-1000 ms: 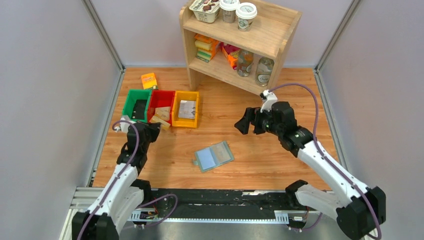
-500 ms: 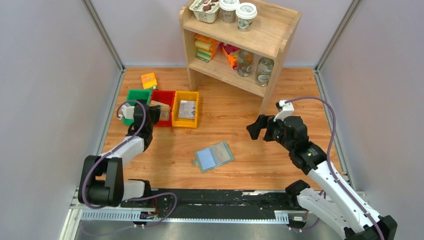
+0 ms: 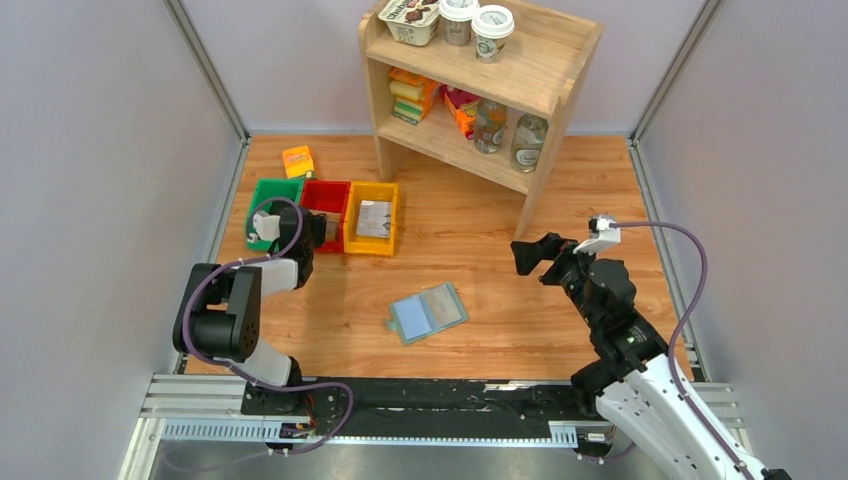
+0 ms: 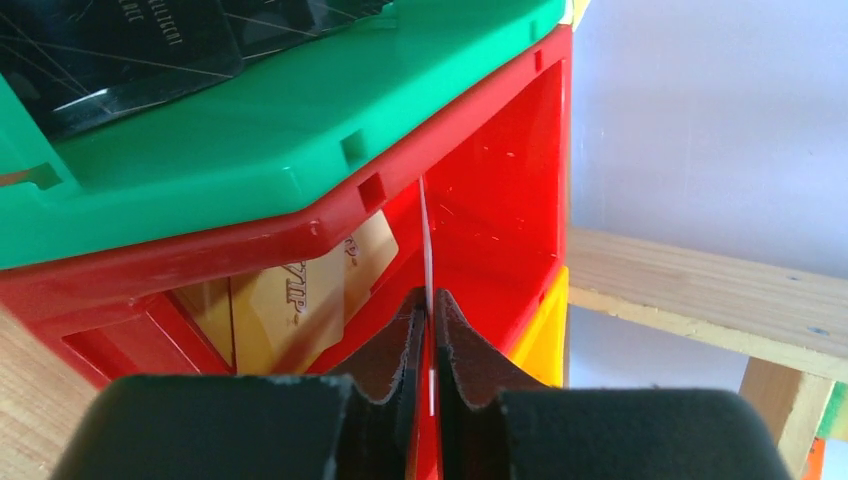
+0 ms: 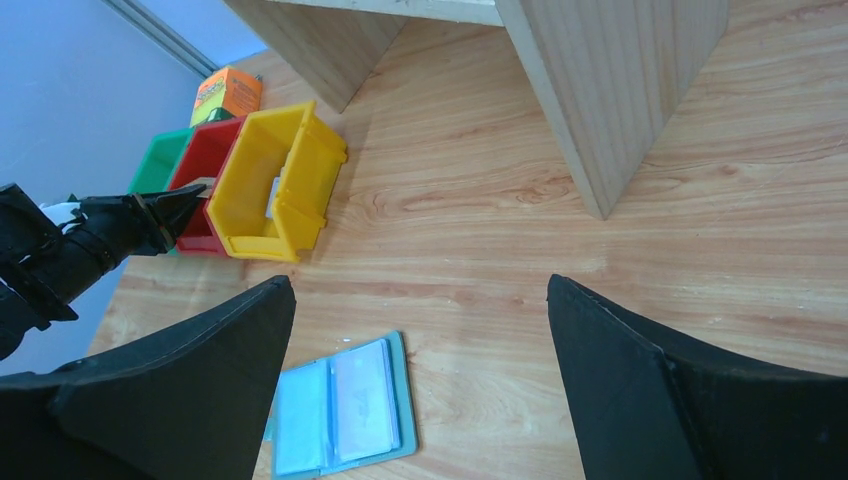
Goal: Take the credit cards out of the card holder
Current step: Place the credit card in the storage box.
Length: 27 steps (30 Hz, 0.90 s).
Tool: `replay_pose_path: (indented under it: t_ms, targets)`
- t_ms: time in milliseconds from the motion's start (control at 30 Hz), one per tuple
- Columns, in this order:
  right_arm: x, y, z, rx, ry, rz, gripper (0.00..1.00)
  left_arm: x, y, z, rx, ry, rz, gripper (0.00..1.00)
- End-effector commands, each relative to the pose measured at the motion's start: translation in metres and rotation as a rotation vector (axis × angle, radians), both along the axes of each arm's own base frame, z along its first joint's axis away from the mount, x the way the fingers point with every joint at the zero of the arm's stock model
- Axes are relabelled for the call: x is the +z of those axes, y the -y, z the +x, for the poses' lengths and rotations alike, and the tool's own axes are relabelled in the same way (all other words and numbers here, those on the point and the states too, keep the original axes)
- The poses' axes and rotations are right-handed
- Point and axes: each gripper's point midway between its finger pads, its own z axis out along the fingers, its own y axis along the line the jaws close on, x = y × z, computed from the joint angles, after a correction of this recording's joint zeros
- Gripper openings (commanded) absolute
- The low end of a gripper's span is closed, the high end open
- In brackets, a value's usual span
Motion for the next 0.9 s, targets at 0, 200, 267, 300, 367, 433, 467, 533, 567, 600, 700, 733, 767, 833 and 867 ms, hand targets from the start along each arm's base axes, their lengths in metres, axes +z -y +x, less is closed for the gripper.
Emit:
replay_pose_path:
  t_ms: [0,200,267,300,367,433,467,533,567,600,700,733,767,833,867]
  targets:
    - [0.015,-0.001,0.008,-0.008,0.038,0.003,1.00,0.016,0.000,0.015,0.014,0.066,-0.042,0.19]
    - [0.016,-0.006,0.008,0.032,-0.007,-0.069,1.00,0.005,0.001,0.003,0.007,0.010,-0.038,0.32]
    - [0.018,-0.007,0.006,0.047,-0.002,-0.072,1.00,0.007,0.001,-0.002,0.006,0.005,-0.036,0.35]
    - [0.019,-0.007,0.004,0.055,0.001,-0.074,1.00,0.010,0.001,-0.005,0.002,0.003,-0.034,0.37]
    - [0.021,-0.007,0.003,0.063,0.003,-0.082,1.00,0.015,0.001,-0.011,-0.004,-0.008,-0.029,0.39]
    - [0.022,-0.009,0.001,0.077,-0.004,-0.089,1.00,0.019,0.002,-0.019,-0.012,-0.023,-0.029,0.40]
    - [0.020,-0.011,0.001,0.088,-0.017,-0.094,1.00,0.022,0.002,-0.022,-0.017,-0.022,-0.022,0.40]
    - [0.016,-0.017,-0.001,0.126,-0.044,-0.105,1.00,0.028,0.003,-0.031,-0.035,-0.035,-0.014,0.41]
    - [0.014,-0.021,-0.002,0.149,-0.063,-0.106,1.00,0.029,0.005,-0.039,-0.063,-0.057,0.008,0.42]
    - [0.011,-0.028,-0.006,0.195,-0.084,-0.101,1.00,0.038,0.007,-0.042,-0.083,-0.052,0.015,0.43]
    - [0.000,-0.040,-0.010,0.256,-0.152,-0.092,1.00,0.037,0.022,-0.062,-0.208,-0.145,0.060,0.43]
    - [-0.004,-0.044,-0.010,0.275,-0.171,-0.089,0.99,0.042,0.027,-0.066,-0.235,-0.143,0.073,0.43]
    - [-0.008,-0.048,-0.012,0.292,-0.193,-0.081,0.99,0.040,0.036,-0.074,-0.309,-0.163,0.110,0.43]
    - [-0.015,-0.056,-0.012,0.332,-0.232,-0.079,0.98,0.049,0.052,-0.086,-0.426,-0.164,0.168,0.43]
    - [-0.021,-0.059,-0.012,0.351,-0.259,-0.088,0.98,0.054,0.056,-0.092,-0.462,-0.162,0.193,0.43]
